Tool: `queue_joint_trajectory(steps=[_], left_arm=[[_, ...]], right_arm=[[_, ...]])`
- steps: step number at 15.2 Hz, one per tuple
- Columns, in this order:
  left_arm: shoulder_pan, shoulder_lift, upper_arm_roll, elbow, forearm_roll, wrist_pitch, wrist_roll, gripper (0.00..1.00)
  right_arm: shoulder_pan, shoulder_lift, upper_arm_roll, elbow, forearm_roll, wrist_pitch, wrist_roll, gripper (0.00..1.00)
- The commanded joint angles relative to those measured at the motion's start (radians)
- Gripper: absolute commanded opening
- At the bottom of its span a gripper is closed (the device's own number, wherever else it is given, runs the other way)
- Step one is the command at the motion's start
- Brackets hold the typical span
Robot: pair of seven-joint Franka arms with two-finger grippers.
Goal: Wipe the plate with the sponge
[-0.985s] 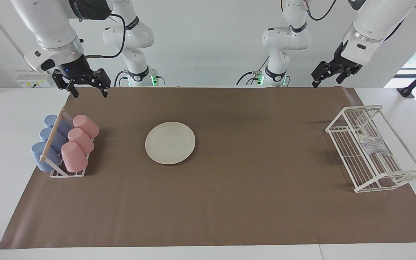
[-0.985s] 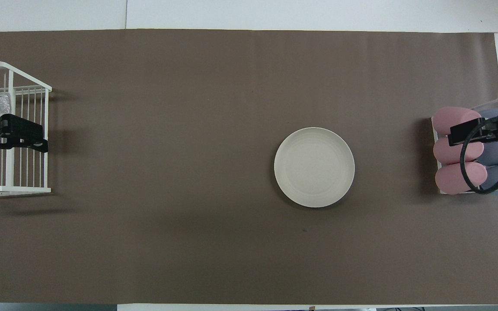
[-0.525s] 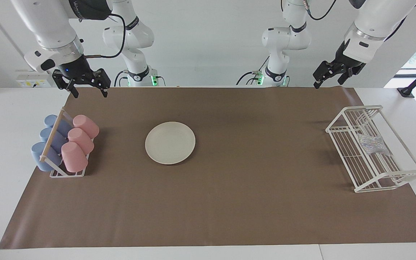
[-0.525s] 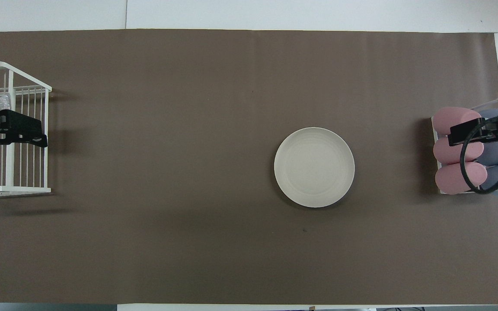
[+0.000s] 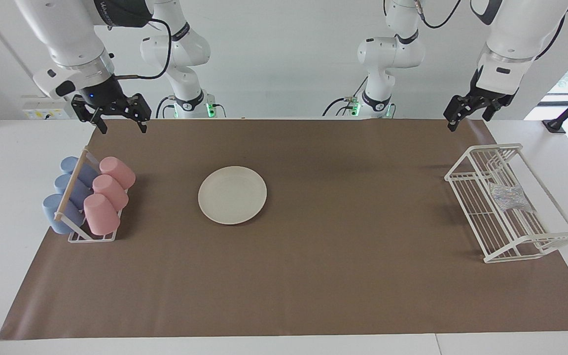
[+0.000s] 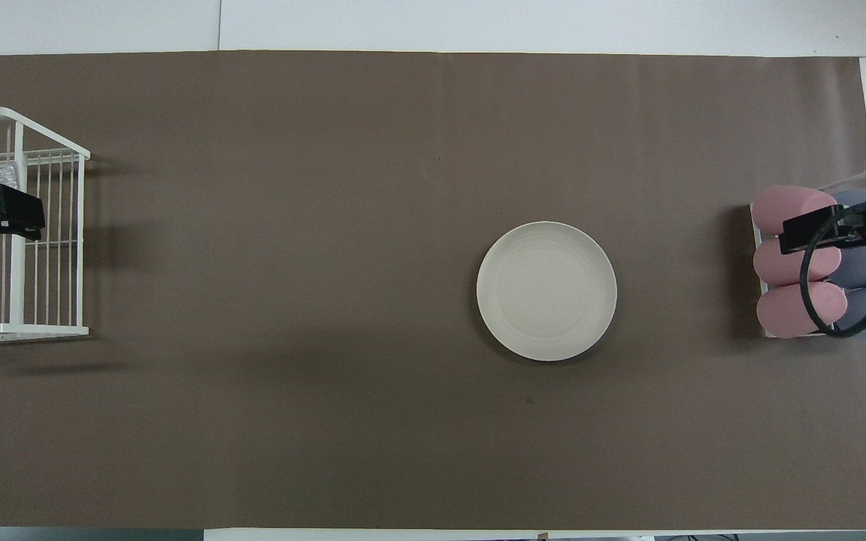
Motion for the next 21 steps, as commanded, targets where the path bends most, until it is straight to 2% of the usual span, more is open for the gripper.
queue_joint_trajectory(steps=[1,5,8,11,13,17,19,21], left_arm=[[-0.025,0.043,0.002,-0.06,0.169,0.083,0.007,1.0],[-0.065,0.202,0.003,-0.06,0.393,0.133,0.0,1.0],[-0.051,0.254,0.006,-0.093,0.473,0.215,-0.005,1.0],[-0.051,0.317,0.006,-0.104,0.587,0.239,-0.08,1.0],[-0.05,0.334,0.006,-0.142,0.699,0.245,-0.109,1.0],[-0.034,0.354,0.006,-0.153,0.724,0.259,-0.171,1.0],[-0.019,0.354,0.008,-0.155,0.728,0.257,-0.172,1.0],[-0.014,0.354,0.008,-0.155,0.736,0.255,-0.172,0.93]], right_arm=[[-0.006,-0.014,0.001,-0.018,0.02,0.018,-0.025,1.0],[-0.005,-0.014,0.002,-0.016,0.02,0.015,-0.023,1.0],[-0.005,-0.014,0.004,-0.016,0.02,0.012,-0.023,1.0],[-0.006,-0.014,0.004,-0.018,0.023,0.026,-0.026,1.0],[-0.006,-0.015,0.004,-0.022,0.053,0.023,-0.026,1.0],[-0.006,-0.015,0.004,-0.024,0.055,0.023,-0.019,1.0],[-0.005,-0.015,0.004,-0.022,0.056,0.018,0.045,1.0],[-0.003,-0.015,0.011,-0.019,0.078,0.009,0.16,1.0]])
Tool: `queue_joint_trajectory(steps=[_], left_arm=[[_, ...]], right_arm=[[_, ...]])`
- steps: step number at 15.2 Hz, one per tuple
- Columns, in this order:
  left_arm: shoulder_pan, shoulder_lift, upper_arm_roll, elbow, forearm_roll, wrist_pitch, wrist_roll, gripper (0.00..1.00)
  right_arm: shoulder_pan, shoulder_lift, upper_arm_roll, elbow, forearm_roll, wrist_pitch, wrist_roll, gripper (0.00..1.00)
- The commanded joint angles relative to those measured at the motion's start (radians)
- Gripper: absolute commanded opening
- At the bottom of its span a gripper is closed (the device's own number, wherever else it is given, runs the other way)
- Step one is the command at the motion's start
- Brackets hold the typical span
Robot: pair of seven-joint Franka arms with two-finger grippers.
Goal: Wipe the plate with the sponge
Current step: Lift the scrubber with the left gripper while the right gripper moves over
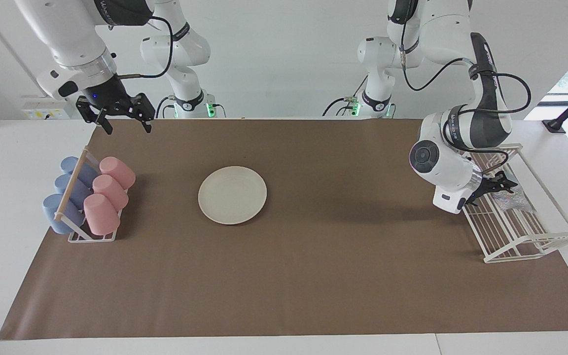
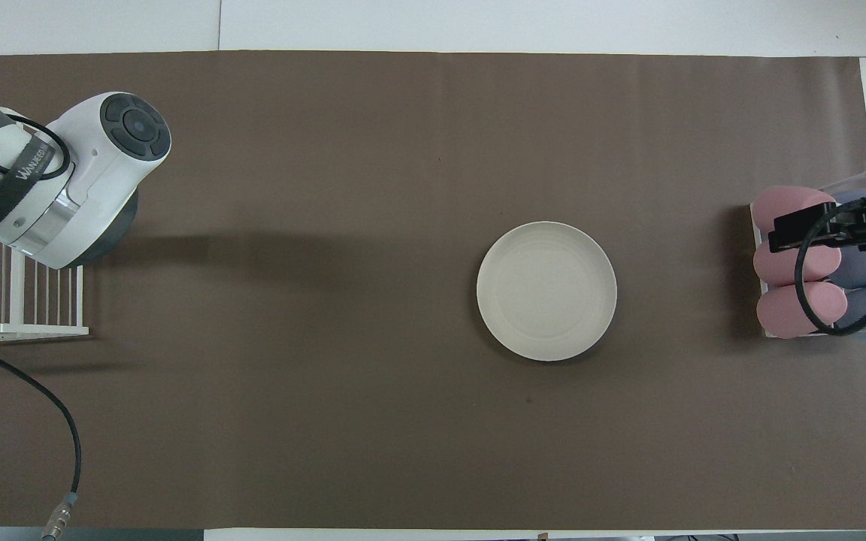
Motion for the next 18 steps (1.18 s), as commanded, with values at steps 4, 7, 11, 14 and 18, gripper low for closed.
queue_joint_trajectory(steps=[4,7,11,14,18], left_arm=[[0.012,-0.014,-0.001,-0.021,0.025,0.013,-0.035,0.53],[0.014,-0.016,-0.003,-0.026,0.025,0.017,-0.047,0.23],[0.012,-0.014,-0.003,-0.023,0.025,0.019,-0.049,0.0],[0.012,-0.014,-0.004,-0.02,0.025,0.019,-0.059,0.0],[0.004,-0.023,-0.009,0.049,-0.03,0.006,-0.032,0.0]], right_arm=[[-0.004,-0.017,0.037,-0.017,0.085,-0.003,0.31,1.0],[-0.002,-0.017,0.057,-0.017,0.152,0.012,0.497,1.0],[0.041,-0.017,0.074,-0.019,0.181,0.056,0.685,1.0],[0.088,-0.005,0.074,-0.019,0.247,0.124,0.92,1.0],[0.174,0.021,0.074,-0.007,0.273,0.171,1.114,1.0]])
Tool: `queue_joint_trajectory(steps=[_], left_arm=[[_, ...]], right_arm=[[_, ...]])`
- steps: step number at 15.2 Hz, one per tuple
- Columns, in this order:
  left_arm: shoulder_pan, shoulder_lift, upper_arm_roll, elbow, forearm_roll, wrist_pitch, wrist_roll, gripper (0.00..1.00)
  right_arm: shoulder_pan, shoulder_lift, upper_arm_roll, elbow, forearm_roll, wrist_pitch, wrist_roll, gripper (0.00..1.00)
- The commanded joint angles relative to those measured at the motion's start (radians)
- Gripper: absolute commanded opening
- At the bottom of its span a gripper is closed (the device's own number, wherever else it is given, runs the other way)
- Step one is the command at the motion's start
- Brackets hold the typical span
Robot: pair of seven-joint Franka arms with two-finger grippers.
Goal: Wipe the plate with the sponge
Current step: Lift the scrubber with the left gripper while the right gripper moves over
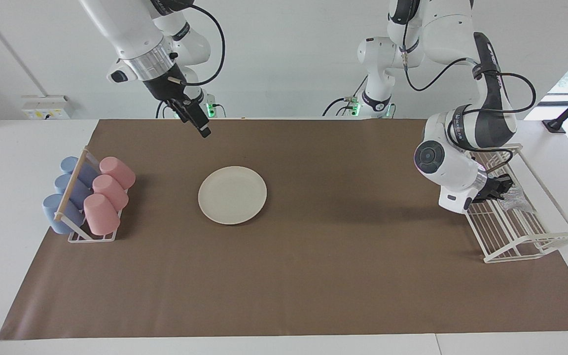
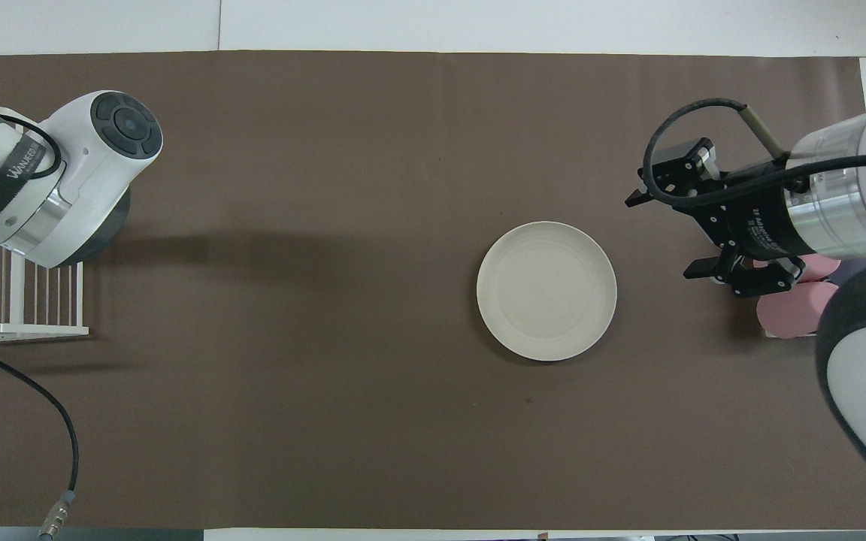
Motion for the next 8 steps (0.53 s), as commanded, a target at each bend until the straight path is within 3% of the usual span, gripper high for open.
queue_joint_trajectory(steps=[1,4,6,8], left_arm=[[-0.005,-0.021,-0.003,0.069,-0.089,-0.006,0.025,0.0],[-0.005,-0.006,-0.002,0.243,-0.373,-0.111,0.082,0.0],[-0.007,-0.006,-0.002,0.323,-0.559,-0.168,0.085,0.0],[0.002,-0.011,-0.002,0.364,-0.74,-0.191,0.085,0.0]], right_arm=[[0.054,0.028,0.001,0.006,0.038,0.038,0.156,1.0],[0.099,0.152,0.002,0.168,0.066,0.046,0.347,1.0],[0.139,0.245,0.001,0.278,0.063,0.053,0.469,1.0],[0.154,0.295,0.002,0.322,0.073,0.117,0.589,1.0]])
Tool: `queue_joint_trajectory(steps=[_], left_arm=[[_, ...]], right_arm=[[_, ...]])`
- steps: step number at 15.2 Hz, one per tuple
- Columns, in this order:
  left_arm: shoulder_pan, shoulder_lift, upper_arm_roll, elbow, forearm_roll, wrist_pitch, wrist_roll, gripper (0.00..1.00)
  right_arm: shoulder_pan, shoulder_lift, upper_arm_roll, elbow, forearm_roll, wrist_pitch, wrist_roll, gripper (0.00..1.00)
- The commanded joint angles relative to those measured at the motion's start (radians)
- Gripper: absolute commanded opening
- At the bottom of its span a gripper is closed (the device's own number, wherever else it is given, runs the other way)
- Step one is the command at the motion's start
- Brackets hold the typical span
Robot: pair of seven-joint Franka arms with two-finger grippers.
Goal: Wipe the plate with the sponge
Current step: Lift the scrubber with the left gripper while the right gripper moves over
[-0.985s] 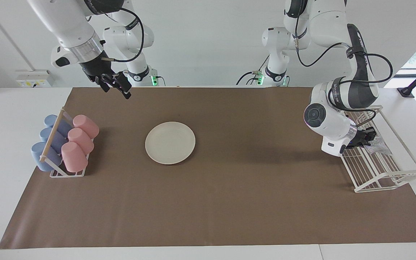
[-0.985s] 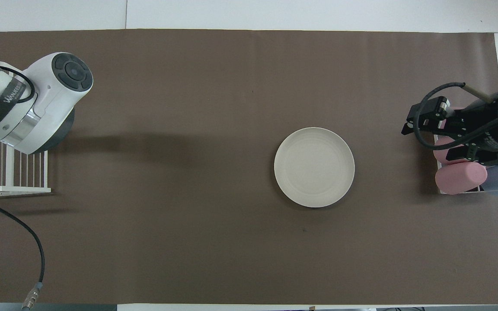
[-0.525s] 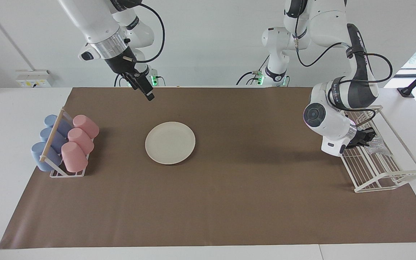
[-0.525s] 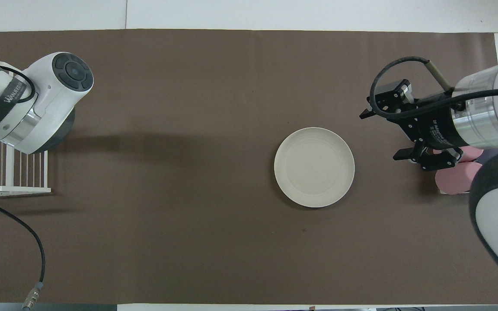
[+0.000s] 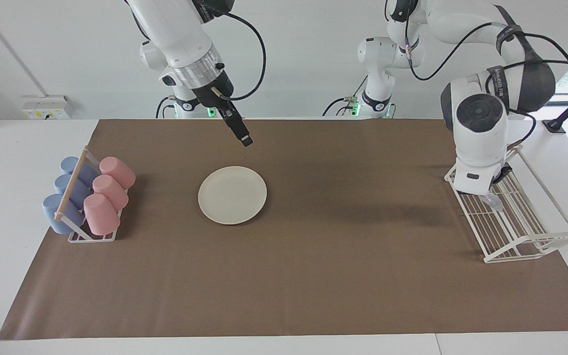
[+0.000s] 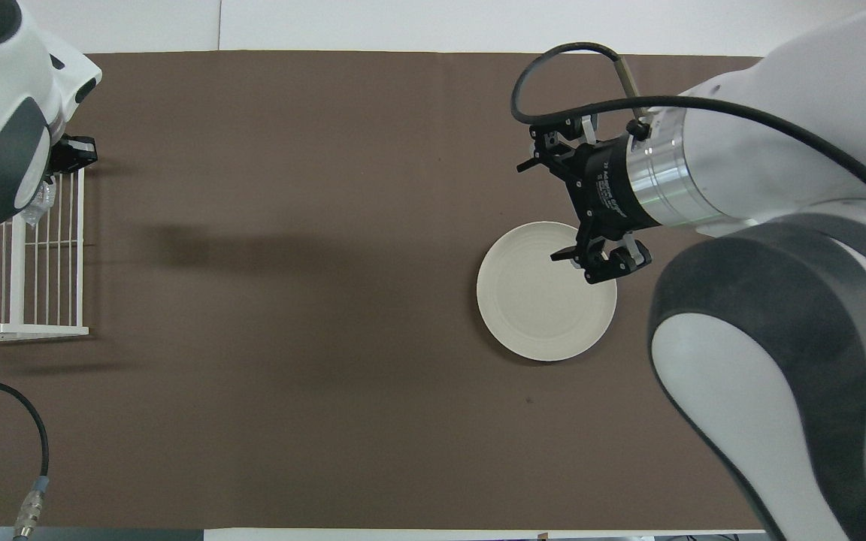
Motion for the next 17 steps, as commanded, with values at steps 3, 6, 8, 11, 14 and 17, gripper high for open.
queue_joint_trajectory(steps=[3,6,8,11,14,17], left_arm=[[0.095,-0.025,0.007,0.066,-0.524,-0.061,0.02,0.0],[0.153,-0.081,0.016,0.018,-0.848,-0.08,0.113,0.0],[0.173,-0.141,0.016,-0.101,-0.998,-0.063,0.133,0.0],[0.209,-0.256,0.017,-0.331,-1.257,-0.005,0.268,0.0],[0.207,-0.334,0.016,-0.503,-1.451,0.009,0.369,0.0],[0.193,-0.361,0.014,-0.592,-1.546,0.027,0.608,0.0]], right_arm=[[0.094,0.104,-0.002,0.113,0.014,0.061,0.129,1.0],[0.154,0.128,-0.002,0.113,-0.01,0.106,0.186,1.0],[0.161,0.129,-0.001,0.097,-0.003,0.163,0.227,1.0],[0.17,0.135,-0.001,0.091,0.005,0.183,0.253,1.0],[0.222,0.159,-0.001,0.09,-0.023,0.176,0.266,1.0],[0.237,0.142,-0.001,0.05,-0.027,0.102,0.191,1.0]])
